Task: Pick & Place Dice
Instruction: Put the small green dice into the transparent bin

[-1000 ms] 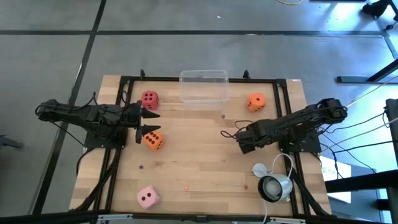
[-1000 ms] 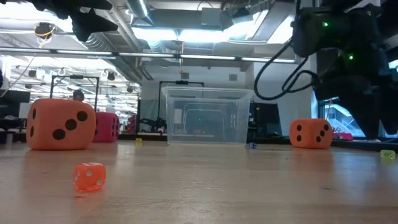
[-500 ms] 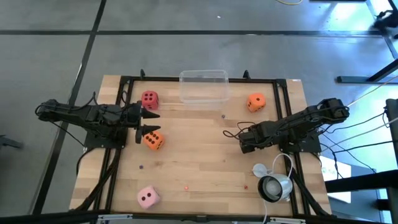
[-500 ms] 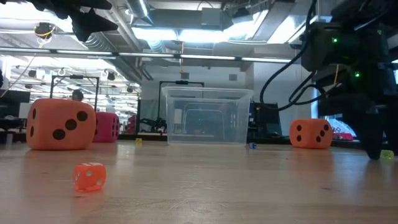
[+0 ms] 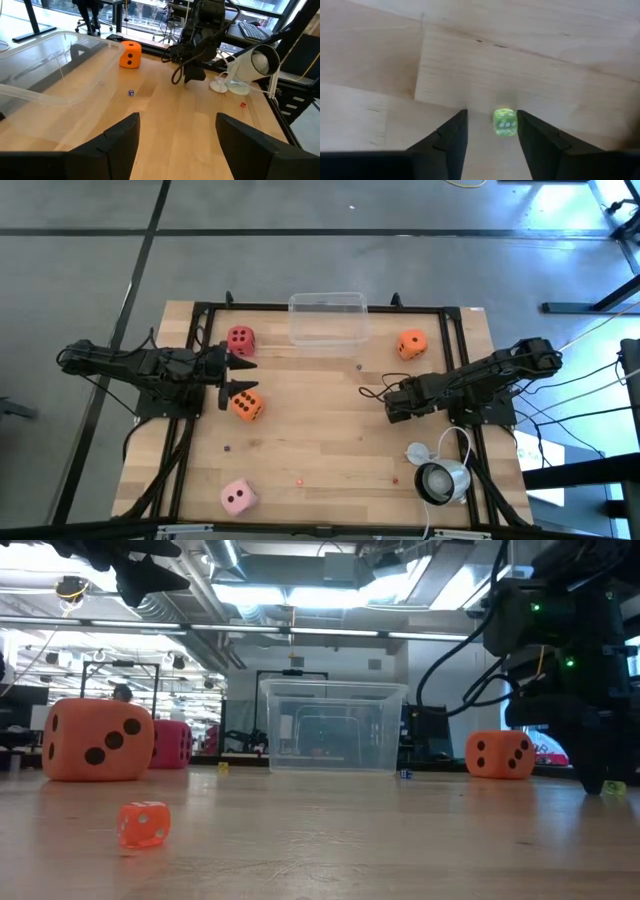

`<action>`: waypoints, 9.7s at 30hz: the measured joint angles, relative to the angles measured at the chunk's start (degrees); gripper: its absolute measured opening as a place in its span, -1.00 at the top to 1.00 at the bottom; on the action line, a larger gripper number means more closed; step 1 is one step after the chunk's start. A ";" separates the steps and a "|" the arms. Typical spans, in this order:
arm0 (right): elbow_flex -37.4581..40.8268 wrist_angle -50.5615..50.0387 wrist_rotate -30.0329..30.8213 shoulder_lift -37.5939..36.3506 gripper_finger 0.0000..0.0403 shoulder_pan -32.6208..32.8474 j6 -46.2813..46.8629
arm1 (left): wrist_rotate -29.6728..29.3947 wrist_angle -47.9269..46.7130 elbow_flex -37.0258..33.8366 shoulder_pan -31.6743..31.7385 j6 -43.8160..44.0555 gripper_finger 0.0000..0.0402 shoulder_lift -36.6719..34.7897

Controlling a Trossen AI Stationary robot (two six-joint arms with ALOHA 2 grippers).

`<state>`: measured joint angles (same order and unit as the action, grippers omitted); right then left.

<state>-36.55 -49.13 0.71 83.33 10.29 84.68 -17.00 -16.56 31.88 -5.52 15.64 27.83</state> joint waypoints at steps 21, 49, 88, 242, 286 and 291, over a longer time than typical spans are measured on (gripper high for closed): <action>0.72 2.10 -0.39 0.00 0.46 0.03 -2.13 | -2.30 0.00 0.00 0.01 1.70 -0.26 0.00; -4.39 -1.31 -2.71 0.48 0.75 1.97 -2.97 | -1.93 0.00 0.00 0.02 1.73 -0.26 0.07; -23.60 22.33 22.28 -12.87 0.75 -7.31 -24.89 | 2.85 0.15 0.00 0.02 16.23 -0.26 2.33; -66.17 -7.28 7.82 30.82 -0.02 -33.07 -43.73 | 14.10 12.07 0.02 1.55 17.64 -0.26 6.03; -65.75 -14.27 13.47 30.76 0.00 -33.72 -37.68 | 14.10 12.07 0.02 1.55 19.12 -0.26 6.05; -65.97 -12.08 12.48 30.71 0.04 -34.11 -42.94 | 14.08 12.07 0.02 1.55 18.83 -0.26 6.05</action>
<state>-102.52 -61.21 13.19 114.04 -23.81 41.74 -2.92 -4.49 31.90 -3.97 34.47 33.89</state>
